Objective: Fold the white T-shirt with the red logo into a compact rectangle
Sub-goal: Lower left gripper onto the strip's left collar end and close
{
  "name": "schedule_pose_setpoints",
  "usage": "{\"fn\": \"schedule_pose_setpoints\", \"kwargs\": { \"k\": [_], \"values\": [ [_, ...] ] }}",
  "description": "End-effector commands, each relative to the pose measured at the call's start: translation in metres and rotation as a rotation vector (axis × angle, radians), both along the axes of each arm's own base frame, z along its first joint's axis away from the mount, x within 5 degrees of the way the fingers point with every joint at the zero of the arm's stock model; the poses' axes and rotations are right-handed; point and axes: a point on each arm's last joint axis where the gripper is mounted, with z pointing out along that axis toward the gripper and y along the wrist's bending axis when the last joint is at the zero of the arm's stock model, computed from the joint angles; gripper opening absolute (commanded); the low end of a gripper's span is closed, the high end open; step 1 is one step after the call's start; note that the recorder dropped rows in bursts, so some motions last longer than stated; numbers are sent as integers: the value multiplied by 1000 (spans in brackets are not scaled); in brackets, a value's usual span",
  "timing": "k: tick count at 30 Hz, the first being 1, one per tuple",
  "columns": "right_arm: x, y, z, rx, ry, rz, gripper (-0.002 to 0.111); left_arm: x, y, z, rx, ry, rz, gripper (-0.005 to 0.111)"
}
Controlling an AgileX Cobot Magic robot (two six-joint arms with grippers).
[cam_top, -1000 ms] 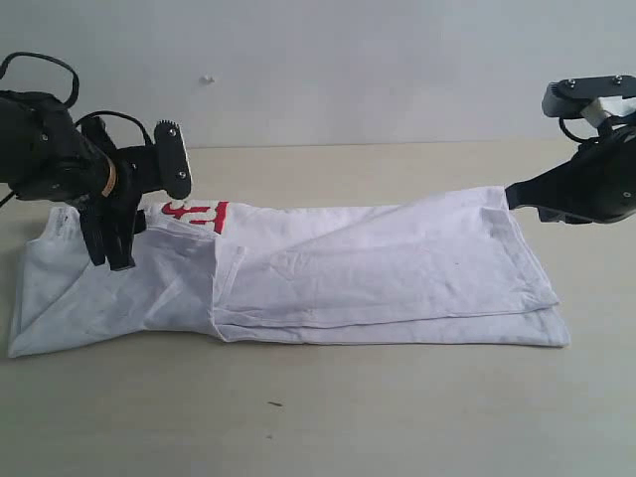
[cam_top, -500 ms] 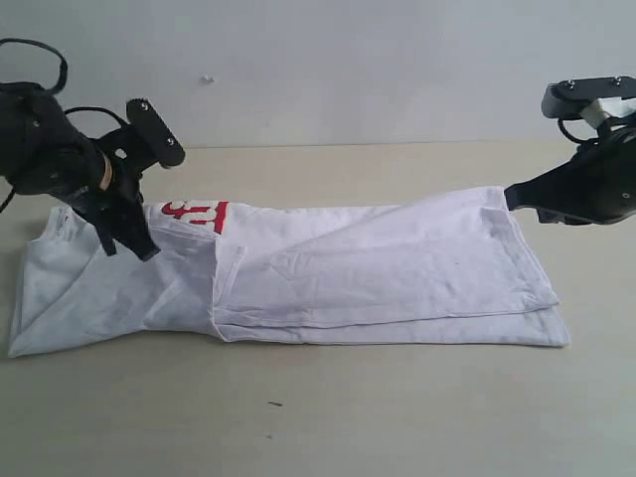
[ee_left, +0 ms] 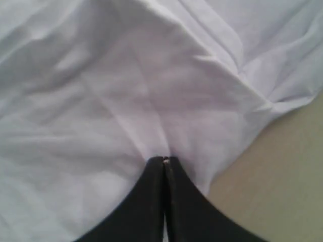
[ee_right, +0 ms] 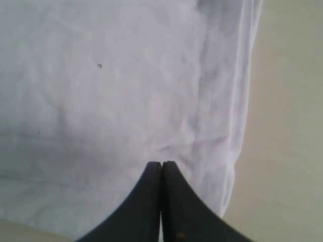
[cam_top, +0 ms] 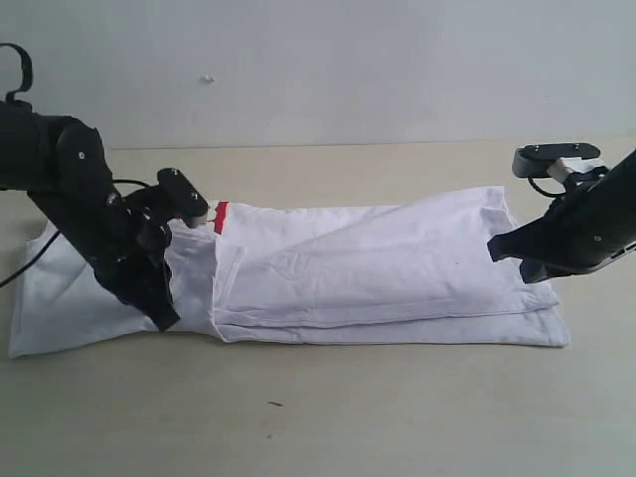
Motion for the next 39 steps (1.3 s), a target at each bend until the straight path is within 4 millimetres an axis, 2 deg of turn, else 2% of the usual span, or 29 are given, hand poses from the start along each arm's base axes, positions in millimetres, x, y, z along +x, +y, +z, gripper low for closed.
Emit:
{"fn": "schedule_pose_setpoints", "kwargs": {
  "k": [1, 3, 5, 13, 17, 22, 27, 31, 35, 37, 39],
  "values": [
    [2, 0, 2, 2, -5, 2, 0, -3, 0, -18, 18, 62, -1, 0],
    [1, 0, 2, 3, -2, 3, 0, -3, 0, -19, 21, 66, 0, 0],
    [1, 0, -1, 3, 15, 9, 0, -2, 0, -11, 11, 39, 1, 0],
    [-3, 1, -34, 24, 149, 21, 0, 4, -1, 37, -83, -150, 98, 0],
    [-5, 2, -46, 34, 203, 26, 0, 4, -1, 38, -88, -147, 115, 0],
    [-10, 3, -47, 43, 252, 46, 0, 2, 4, 27, -75, -130, 131, 0],
    [-18, -4, -49, -32, 343, 32, 0, 11, 34, 26, -91, -119, 306, 0],
    [-18, -8, -49, -65, 353, -13, 0, 17, 66, 26, -87, -96, 422, 0],
    [-18, -8, -49, -69, 347, -11, 0, 23, 88, 27, -124, -105, 589, 0],
    [-17, -8, -49, -69, 335, -14, 0, 25, 94, 27, -145, -108, 631, 5],
    [-16, -8, -49, -69, 331, -15, 0, 27, 98, 28, -166, -120, 661, 16]
  ]
}}
